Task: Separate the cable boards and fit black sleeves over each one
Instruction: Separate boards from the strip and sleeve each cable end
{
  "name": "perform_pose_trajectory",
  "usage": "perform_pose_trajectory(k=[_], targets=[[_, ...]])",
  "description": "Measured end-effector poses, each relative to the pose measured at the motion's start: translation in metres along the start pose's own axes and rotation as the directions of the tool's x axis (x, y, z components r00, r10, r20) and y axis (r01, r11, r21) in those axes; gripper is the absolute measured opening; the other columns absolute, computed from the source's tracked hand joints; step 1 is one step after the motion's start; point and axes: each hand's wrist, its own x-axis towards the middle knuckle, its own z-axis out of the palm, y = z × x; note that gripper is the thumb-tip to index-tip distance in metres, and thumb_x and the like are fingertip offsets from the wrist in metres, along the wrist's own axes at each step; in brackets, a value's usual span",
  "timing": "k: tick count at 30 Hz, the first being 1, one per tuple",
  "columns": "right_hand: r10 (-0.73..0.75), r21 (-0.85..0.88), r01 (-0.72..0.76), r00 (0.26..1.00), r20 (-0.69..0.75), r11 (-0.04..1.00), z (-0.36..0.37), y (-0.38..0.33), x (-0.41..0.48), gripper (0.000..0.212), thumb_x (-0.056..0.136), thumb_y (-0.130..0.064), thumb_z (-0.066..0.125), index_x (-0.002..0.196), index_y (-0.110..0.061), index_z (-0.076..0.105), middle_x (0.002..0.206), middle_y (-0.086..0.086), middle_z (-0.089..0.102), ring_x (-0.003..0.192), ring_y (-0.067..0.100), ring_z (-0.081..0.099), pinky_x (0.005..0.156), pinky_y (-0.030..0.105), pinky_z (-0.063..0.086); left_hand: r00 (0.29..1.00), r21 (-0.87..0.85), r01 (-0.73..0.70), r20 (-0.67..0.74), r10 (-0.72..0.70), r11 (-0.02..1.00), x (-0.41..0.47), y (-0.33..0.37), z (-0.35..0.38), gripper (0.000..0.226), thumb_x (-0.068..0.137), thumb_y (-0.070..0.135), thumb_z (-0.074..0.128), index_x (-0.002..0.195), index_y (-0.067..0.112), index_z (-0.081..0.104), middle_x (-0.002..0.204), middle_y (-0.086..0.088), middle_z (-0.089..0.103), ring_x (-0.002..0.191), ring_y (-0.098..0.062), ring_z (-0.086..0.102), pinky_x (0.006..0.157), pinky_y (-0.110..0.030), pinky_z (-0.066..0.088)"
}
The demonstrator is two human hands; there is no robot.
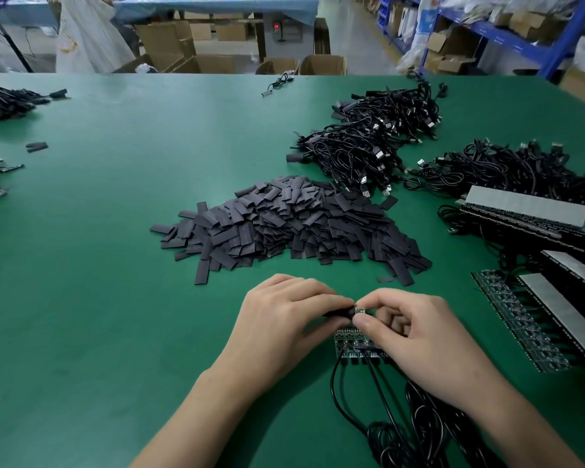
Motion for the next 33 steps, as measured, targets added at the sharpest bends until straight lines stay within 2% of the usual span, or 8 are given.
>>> perform_pose_trajectory(k=[6, 10, 15, 18, 22, 26, 30, 33], targets=[[-0.157, -0.321, 0.105, 0.977, -0.141, 0.941, -0.0032, 0.0028, -0.0006, 0.013, 0.088, -0.045, 0.073, 0.080, -0.037, 0.065, 0.069, -0.017, 0.061, 0.075, 0.007, 0.059, 0.064, 0.023, 0.042, 0.999, -0.004, -0.014, -0.034, 0.014, 1.000, -0.0004, -0.0028, 0.0008, 0.014, 0.093, 0.031, 0.076, 0.103, 0.022, 0.080, 0.097, 0.013, 0.074, 0.085, -0.007, 0.067, 0.077, -0.031, 0.054], [-0.102, -0.137, 0.086, 0.988, -0.114, 0.987, -0.0004, 0.0057, 0.0017, 0.006, 0.085, -0.037, 0.075, 0.081, -0.036, 0.071, 0.076, -0.013, 0.067, 0.073, 0.013, 0.062, 0.065, 0.034, 0.051, 0.998, -0.033, -0.037, -0.047, 0.035, 0.999, -0.0016, -0.0052, 0.0011, 0.014, 0.093, 0.029, 0.077, 0.104, 0.019, 0.080, 0.097, 0.010, 0.074, 0.084, -0.009, 0.066, 0.078, -0.029, 0.053], [-0.089, -0.037, 0.086, 0.993, -0.072, 0.996, -0.0018, 0.0031, 0.0018, 0.010, 0.082, -0.029, 0.081, 0.078, -0.036, 0.075, 0.077, -0.016, 0.070, 0.073, 0.010, 0.064, 0.063, 0.020, 0.048, 0.997, -0.056, -0.070, -0.036, 0.068, 0.996, -0.0024, -0.0044, 0.0017, 0.016, 0.096, 0.031, 0.074, 0.105, 0.019, 0.079, 0.098, 0.010, 0.073, 0.083, -0.009, 0.066, 0.080, -0.024, 0.050], [-0.057, -0.005, 0.057, 0.996, -0.062, 0.998, -0.0027, 0.0038, 0.0017, 0.010, 0.081, -0.029, 0.083, 0.078, -0.035, 0.076, 0.075, -0.014, 0.071, 0.070, 0.009, 0.064, 0.063, 0.022, 0.050, 0.995, -0.055, -0.097, -0.040, 0.095, 0.994, -0.0021, -0.0036, 0.0007, 0.014, 0.096, 0.029, 0.074, 0.104, 0.017, 0.079, 0.097, 0.009, 0.073, 0.082, -0.009, 0.065, 0.080, -0.023, 0.050], [-0.077, -0.017, 0.076, 0.996, -0.040, 0.997, -0.0035, 0.0025, 0.0024, 0.013, 0.084, -0.024, 0.082, 0.076, -0.033, 0.075, 0.075, -0.013, 0.071, 0.070, 0.011, 0.064, 0.065, 0.027, 0.050, 0.984, 0.028, -0.173, -0.039, 0.174, 0.985, 0.0005, -0.0014, 0.0008, 0.013, 0.097, 0.027, 0.074, 0.103, 0.016, 0.079, 0.096, 0.006, 0.073, 0.076, -0.013, 0.063, 0.076, -0.024, 0.049], [-0.089, -0.023, 0.088, 0.995, -0.035, 0.996, -0.0062, 0.0017, 0.0020, 0.015, 0.085, -0.022, 0.082, 0.077, -0.034, 0.076, 0.076, -0.017, 0.071, 0.076, 0.008, 0.066, 0.067, 0.017, 0.048, 0.982, 0.029, -0.186, -0.037, 0.187, 0.982, 0.0025, 0.0003, 0.0000, 0.014, 0.097, 0.027, 0.074, 0.103, 0.016, 0.079, 0.096, 0.006, 0.074, 0.076, -0.013, 0.064, 0.075, -0.024, 0.051], [-0.140, -0.100, 0.132, 0.988, -0.070, 0.986, -0.0040, 0.0012, 0.0021, 0.011, 0.084, -0.025, 0.083, 0.079, -0.033, 0.077, 0.078, -0.020, 0.071, 0.079, 0.005, 0.066, 0.073, 0.014, 0.045, 0.992, -0.018, -0.127, -0.026, 0.126, 0.992, -0.0008, -0.0020, -0.0019, 0.015, 0.095, 0.028, 0.075, 0.103, 0.017, 0.079, 0.096, 0.008, 0.075, 0.078, -0.011, 0.066, 0.076, -0.025, 0.053], [-0.219, -0.247, 0.190, 0.971, -0.097, 0.950, -0.0021, -0.0004, 0.0010, 0.005, 0.088, -0.036, 0.078, 0.085, -0.032, 0.077, 0.074, -0.018, 0.067, 0.075, 0.009, 0.062, 0.083, 0.022, 0.042, 0.998, -0.047, -0.051, -0.029, 0.050, 0.998, -0.0022, -0.0018, -0.0010, 0.016, 0.093, 0.031, 0.077, 0.102, 0.019, 0.080, 0.095, 0.010, 0.076, 0.077, -0.011, 0.068, 0.076, -0.025, 0.054]])
